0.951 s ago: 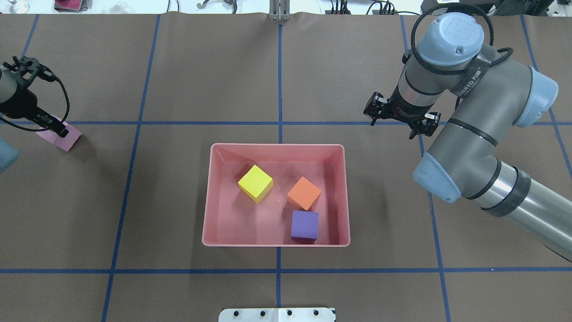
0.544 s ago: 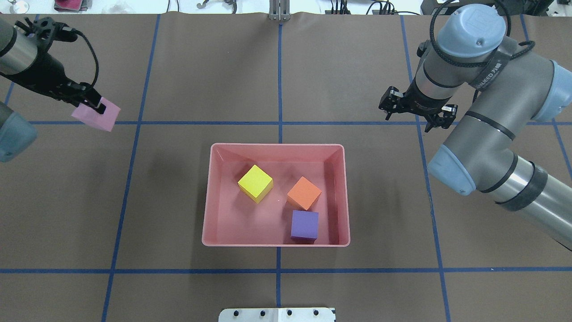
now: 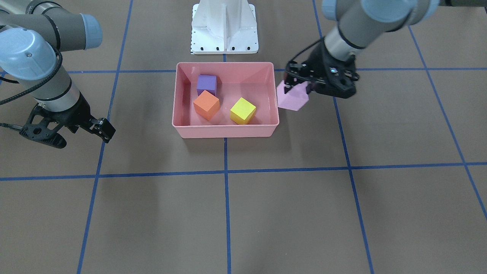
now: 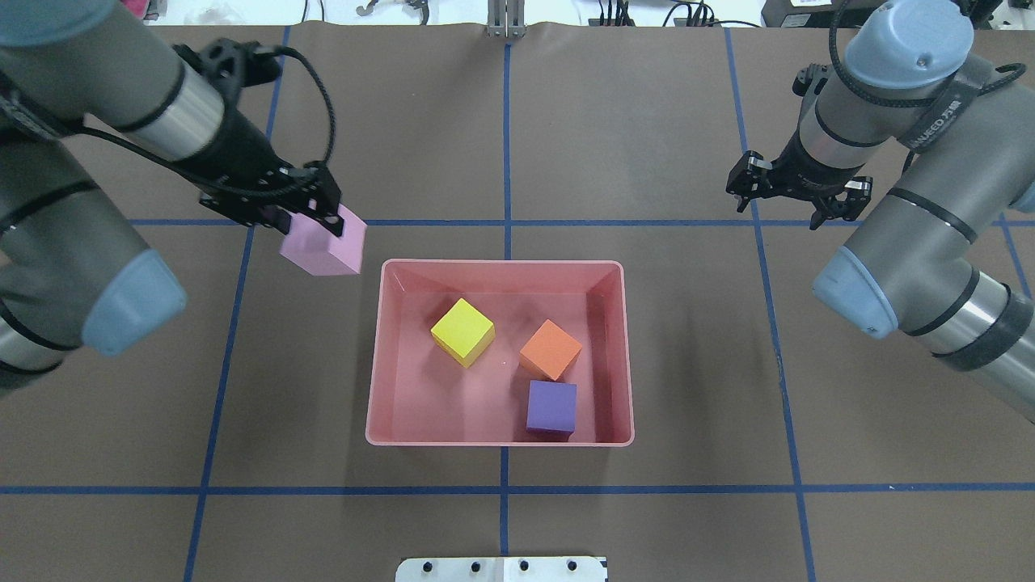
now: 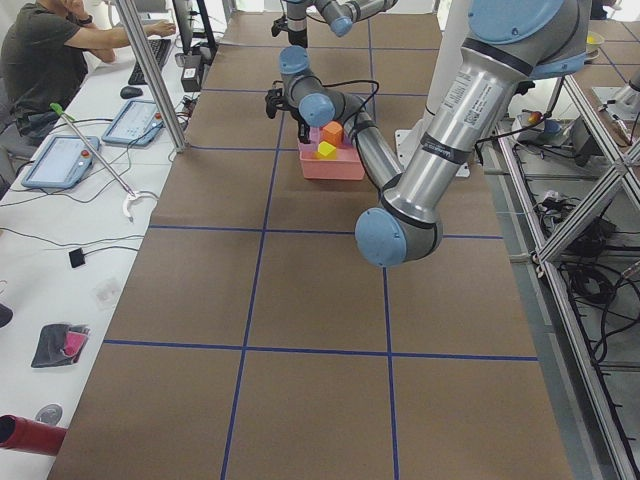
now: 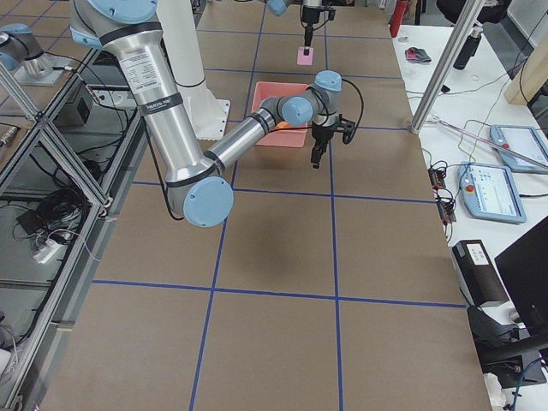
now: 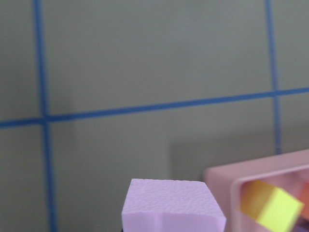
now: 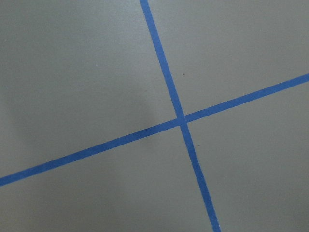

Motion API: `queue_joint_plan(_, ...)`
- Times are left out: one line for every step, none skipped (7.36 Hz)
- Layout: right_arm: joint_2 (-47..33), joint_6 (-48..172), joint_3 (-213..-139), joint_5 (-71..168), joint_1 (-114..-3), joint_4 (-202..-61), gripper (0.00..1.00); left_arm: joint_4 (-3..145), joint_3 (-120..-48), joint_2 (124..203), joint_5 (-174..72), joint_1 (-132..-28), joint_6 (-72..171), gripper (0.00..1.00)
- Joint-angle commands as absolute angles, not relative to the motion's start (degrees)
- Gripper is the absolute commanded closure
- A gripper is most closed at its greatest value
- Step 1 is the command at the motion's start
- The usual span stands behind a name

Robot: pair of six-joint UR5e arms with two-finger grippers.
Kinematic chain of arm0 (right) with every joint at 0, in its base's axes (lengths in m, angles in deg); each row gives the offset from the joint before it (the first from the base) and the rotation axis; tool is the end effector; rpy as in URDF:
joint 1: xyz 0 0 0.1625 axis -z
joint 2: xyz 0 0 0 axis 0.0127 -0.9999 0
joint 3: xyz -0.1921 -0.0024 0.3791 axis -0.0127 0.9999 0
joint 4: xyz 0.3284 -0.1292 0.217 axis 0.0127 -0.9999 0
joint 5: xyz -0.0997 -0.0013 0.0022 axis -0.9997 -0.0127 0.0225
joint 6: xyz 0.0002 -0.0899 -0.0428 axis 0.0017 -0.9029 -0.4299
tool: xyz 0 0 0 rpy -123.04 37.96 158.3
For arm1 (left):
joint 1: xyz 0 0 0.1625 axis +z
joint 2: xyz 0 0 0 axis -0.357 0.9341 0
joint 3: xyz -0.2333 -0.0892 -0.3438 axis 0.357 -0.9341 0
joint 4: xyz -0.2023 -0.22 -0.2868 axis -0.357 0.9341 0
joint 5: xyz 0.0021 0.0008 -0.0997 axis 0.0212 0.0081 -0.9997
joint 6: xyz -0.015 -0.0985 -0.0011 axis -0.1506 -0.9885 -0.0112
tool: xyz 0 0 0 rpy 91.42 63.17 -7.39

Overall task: Place blocks into pink bin with both arms
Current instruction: 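Carry the lilac cube into the bin and release it with the left gripper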

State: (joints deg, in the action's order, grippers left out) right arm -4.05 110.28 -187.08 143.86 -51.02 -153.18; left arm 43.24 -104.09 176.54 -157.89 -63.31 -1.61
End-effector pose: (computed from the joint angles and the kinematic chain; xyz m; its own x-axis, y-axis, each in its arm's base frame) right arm -0.3096 -0.5316 0.3495 0.7269 0.3138 0.6109 -0.2644 0.9488 -0.1727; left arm 0.3829 -0.4464 0.1733 0.4773 -0.0022 -0.8787 -0.0321 0.9993 -0.0200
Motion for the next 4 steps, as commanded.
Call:
queue_joint_plan(-4.2,110.0,-186.9,143.9,-51.0,-153.0,0.0,33.8,-108.0,179.2,-144.3,-50.1,-6.1,1.0)
queue_joint_plan(-4.2,110.0,-186.9,144.0,-51.0,-153.0,0.0,33.3,-107.9,179.2,-141.4,-46.9,-6.3,1.0)
queue_joint_plan(-4.2,110.0,-186.9,144.0,-51.0,-153.0,0.0,33.3,-106.7,179.1,-140.5,-45.3,-6.4,1.0)
queue_joint_plan(-4.2,110.0,-186.8,143.9,-51.0,-153.0,0.0,33.4,-105.4,179.2,-140.5,-44.9,-6.3,1.0)
